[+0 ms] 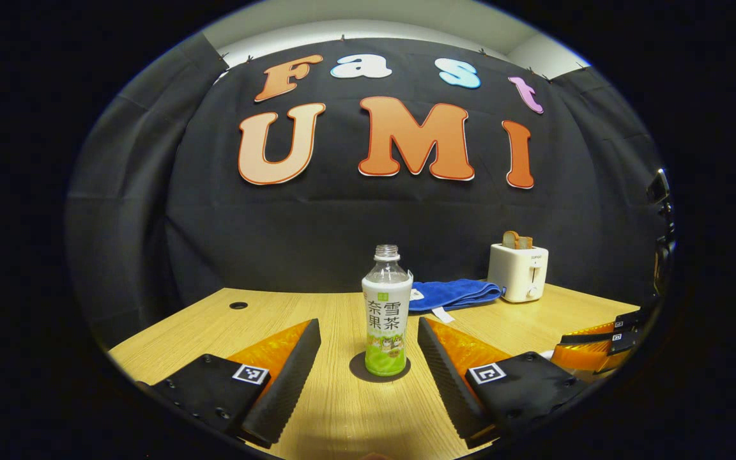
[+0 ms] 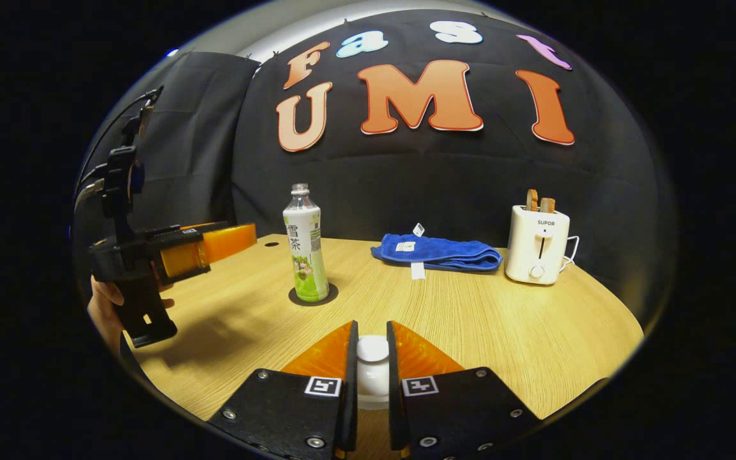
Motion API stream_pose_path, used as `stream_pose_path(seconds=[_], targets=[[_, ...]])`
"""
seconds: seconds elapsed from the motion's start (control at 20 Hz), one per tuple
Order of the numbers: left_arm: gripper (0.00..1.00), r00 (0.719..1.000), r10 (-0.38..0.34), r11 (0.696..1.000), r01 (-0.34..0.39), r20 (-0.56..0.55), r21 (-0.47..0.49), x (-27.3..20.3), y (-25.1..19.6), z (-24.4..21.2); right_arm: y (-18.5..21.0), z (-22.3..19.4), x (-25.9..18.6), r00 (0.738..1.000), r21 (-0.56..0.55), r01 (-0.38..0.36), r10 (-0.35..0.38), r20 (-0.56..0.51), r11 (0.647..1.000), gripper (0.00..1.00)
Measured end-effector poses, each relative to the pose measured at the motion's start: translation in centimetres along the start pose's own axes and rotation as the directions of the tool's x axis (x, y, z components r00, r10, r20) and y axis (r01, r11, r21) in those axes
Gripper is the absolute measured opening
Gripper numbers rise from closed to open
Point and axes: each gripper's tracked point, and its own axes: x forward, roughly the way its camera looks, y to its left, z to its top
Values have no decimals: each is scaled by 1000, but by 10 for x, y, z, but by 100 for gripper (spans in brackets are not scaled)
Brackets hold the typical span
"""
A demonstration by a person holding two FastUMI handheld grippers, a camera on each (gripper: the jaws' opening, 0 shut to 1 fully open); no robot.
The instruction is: Open the teacup lid with one hand, grasp the water bottle and pour water into the teacup with the other hand; after pouring, place the water bottle on the coaster and then close the teacup lid.
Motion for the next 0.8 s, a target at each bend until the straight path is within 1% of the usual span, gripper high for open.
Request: stream_pose_path(seconds=[0.3, 0.4, 0.6, 0.7, 0.75, 0.8], targets=[[98, 1000, 21, 1000, -21, 0, -2, -8, 6, 2, 0, -5, 2, 1000, -3, -5, 5, -3, 1000, 20], [98, 1000, 25, 1000, -25, 1, -3, -11, 5, 3, -1, -6, 3, 1000, -24, -1, 1, -2, 1000, 22], [98, 999, 30, 1000, -30, 22, 2, -20, 2, 14, -1, -1, -1, 1000, -28, 2, -2, 14, 1000, 27], [97, 999, 27, 1000, -27, 39, -3, -25, -1, 25, -4, 13, -8, 998, -29, 7, -5, 56, 1000, 33], [98, 998, 30, 1000, -30, 47, -2, -28, -1, 30, -5, 21, -13, 997, -27, 9, -7, 78, 1000, 40], [98, 998, 33, 999, -33, 57, 2, -32, -2, 37, -7, 29, -17, 995, -17, 9, -8, 103, 1000, 43]])
